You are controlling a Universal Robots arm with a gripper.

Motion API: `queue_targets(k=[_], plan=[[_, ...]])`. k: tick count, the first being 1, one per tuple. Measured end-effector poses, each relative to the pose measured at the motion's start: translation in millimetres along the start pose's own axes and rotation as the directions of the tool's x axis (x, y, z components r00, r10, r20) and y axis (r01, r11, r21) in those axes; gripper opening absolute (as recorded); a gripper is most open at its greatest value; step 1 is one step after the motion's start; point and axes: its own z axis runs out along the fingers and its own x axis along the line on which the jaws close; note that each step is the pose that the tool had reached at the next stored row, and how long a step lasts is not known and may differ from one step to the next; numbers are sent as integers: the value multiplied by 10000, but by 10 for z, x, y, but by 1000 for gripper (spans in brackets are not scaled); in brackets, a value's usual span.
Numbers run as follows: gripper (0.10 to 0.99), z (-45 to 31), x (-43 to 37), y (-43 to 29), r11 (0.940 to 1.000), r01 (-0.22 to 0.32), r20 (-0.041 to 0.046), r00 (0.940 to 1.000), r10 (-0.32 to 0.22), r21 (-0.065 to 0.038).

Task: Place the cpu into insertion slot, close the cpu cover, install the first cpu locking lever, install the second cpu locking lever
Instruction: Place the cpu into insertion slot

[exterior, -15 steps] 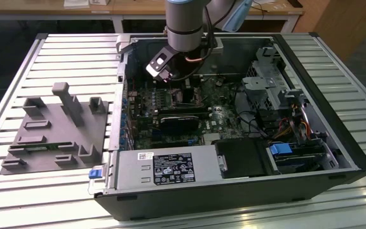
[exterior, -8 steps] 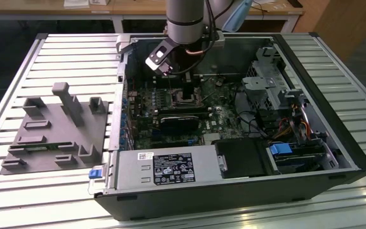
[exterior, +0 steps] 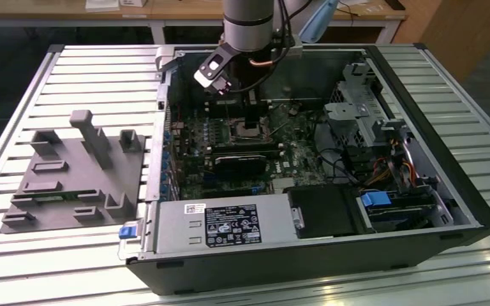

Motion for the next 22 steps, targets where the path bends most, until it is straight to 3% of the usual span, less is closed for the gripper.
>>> queue_targets(k=[6, 8, 9, 14, 15, 17, 22], plan=[[600, -1, 0, 0, 10000, 0, 1, 10000, 0, 1], [478, -1, 0, 0, 10000, 0, 2, 10000, 0, 0], [478, -1, 0, 0, 10000, 0, 1, 10000, 0, 0], [243, -1, 0, 0, 10000, 0, 1, 10000, 0, 0], [243, 0, 0, 0, 10000, 0, 1, 10000, 0, -1], [125, -1, 0, 0, 10000, 0, 1, 10000, 0, -1], [102, -1, 0, 0, 10000, 0, 1, 10000, 0, -1]])
